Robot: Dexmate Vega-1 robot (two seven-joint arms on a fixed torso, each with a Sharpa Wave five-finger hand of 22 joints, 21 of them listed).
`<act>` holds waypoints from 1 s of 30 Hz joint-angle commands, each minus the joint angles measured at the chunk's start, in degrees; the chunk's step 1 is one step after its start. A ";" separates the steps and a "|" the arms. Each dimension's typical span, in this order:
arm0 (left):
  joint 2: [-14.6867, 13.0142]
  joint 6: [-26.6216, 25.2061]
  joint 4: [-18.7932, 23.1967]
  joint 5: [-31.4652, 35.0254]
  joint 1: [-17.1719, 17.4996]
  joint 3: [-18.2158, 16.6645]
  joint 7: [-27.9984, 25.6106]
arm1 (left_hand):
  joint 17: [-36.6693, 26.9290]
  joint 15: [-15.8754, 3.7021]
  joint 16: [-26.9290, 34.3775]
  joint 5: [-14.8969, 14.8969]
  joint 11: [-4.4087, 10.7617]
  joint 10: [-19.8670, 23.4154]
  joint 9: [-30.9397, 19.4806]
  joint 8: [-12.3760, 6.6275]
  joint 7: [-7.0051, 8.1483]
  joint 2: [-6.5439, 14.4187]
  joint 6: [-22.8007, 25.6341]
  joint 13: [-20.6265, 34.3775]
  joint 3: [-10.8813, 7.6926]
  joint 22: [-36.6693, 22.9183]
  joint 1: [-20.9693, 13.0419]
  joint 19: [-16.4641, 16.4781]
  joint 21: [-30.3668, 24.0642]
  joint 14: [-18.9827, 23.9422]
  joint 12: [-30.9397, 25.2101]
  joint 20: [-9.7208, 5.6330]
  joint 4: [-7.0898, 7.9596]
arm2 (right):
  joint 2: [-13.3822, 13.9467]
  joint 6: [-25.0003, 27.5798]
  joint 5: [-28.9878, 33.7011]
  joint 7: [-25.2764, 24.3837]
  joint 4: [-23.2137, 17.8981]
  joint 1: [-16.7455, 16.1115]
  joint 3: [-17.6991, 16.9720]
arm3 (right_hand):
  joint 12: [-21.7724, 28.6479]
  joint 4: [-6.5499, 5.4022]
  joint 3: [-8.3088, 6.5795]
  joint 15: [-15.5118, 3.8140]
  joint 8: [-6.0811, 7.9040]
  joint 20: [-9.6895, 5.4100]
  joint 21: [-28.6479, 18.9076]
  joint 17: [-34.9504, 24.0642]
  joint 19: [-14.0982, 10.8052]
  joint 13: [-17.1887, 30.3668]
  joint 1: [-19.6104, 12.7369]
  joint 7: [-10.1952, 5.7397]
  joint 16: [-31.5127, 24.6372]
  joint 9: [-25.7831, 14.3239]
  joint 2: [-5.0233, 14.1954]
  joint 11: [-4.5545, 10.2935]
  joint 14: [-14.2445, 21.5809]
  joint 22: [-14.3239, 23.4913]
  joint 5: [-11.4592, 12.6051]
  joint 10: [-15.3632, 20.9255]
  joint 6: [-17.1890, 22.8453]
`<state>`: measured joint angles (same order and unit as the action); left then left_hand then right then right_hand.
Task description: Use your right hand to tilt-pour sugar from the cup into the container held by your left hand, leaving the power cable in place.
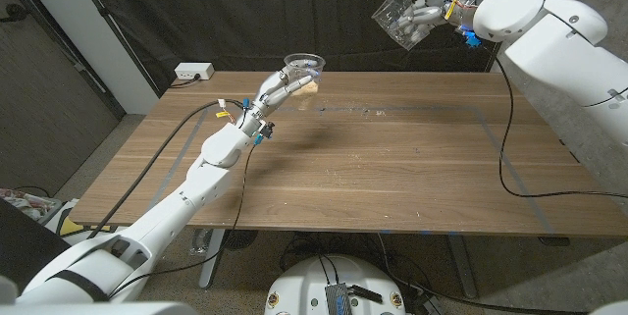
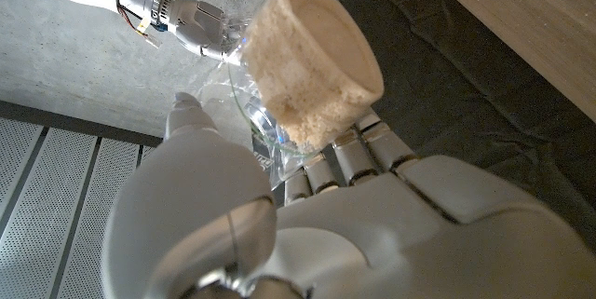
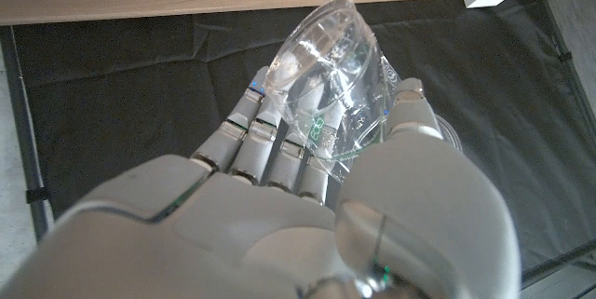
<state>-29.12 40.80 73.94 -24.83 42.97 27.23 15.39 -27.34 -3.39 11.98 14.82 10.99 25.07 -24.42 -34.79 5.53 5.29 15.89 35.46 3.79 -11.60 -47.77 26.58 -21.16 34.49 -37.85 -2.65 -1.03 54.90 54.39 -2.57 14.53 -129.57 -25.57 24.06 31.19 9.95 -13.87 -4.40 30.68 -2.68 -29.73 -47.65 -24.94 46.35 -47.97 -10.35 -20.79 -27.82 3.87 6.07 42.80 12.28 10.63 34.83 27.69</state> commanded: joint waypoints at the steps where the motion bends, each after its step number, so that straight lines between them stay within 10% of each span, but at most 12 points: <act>1: -1.39 -2.09 4.20 1.13 2.18 -1.41 -3.91 | -0.02 -7.86 -0.24 -0.22 0.45 0.15 0.05 -0.53 -0.36 0.55 0.41 0.20 0.00 -0.11 -0.27 -0.30 -0.20 0.69 0.22 -1.35 0.15 | 1.50 -2.38 -10.50 -12.75 -0.96 -9.75 -8.77 | -0.20 -1.68 -2.27 -9.07 -0.22 -1.35 -0.42 -0.26 -0.45 0.21 -0.27 -0.24 -0.34 -0.32 0.02 0.09 0.49 -0.01 -0.16 0.35 -0.36; 12: -1.19 -3.50 6.99 3.25 2.99 -2.97 -9.01 | 0.15 -7.48 -0.29 -0.60 -0.41 0.41 0.27 -0.66 -1.19 0.74 0.51 0.25 -0.08 -0.10 -0.66 -0.16 -0.27 0.91 0.12 -1.38 -0.02 | -0.49 -15.70 -16.92 -22.47 2.43 -22.31 -19.03 | -0.26 -1.57 -2.41 -9.06 -0.57 -1.48 -0.63 -0.52 -0.90 0.50 -0.60 -0.73 -0.54 -0.73 0.21 -0.02 0.85 0.02 -0.21 0.51 -1.78; 30: -1.00 -4.83 6.23 2.18 1.52 -2.91 -8.69 | 0.33 -7.14 -0.41 -0.90 -0.61 0.50 0.57 -0.82 -1.91 1.03 0.64 0.01 -0.27 -0.08 -1.34 -0.19 -0.30 0.97 0.24 -1.28 -0.33 | -5.84 -34.95 -16.14 -33.44 8.79 -31.10 -19.69 | -0.24 -1.38 -2.52 -9.08 -0.60 -1.62 -0.96 -0.84 -1.69 0.97 -1.09 -1.45 -0.86 -1.36 0.23 -0.09 1.70 0.02 -0.22 0.91 -2.88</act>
<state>-30.42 36.44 81.07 -21.77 45.69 24.24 6.19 -26.95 -3.37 11.65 13.95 10.64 25.37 -23.88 -35.39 4.46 6.22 16.07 35.27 3.53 -11.59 -48.72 26.58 -21.17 35.10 -37.65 -2.65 -1.30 52.45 30.23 -18.64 -12.63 -124.28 -51.44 5.38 30.92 10.27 -14.19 -4.57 29.80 -2.66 -30.31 -48.21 -26.19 47.15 -47.87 -11.76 -21.24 -28.89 3.73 5.98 43.98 12.28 10.59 35.36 24.62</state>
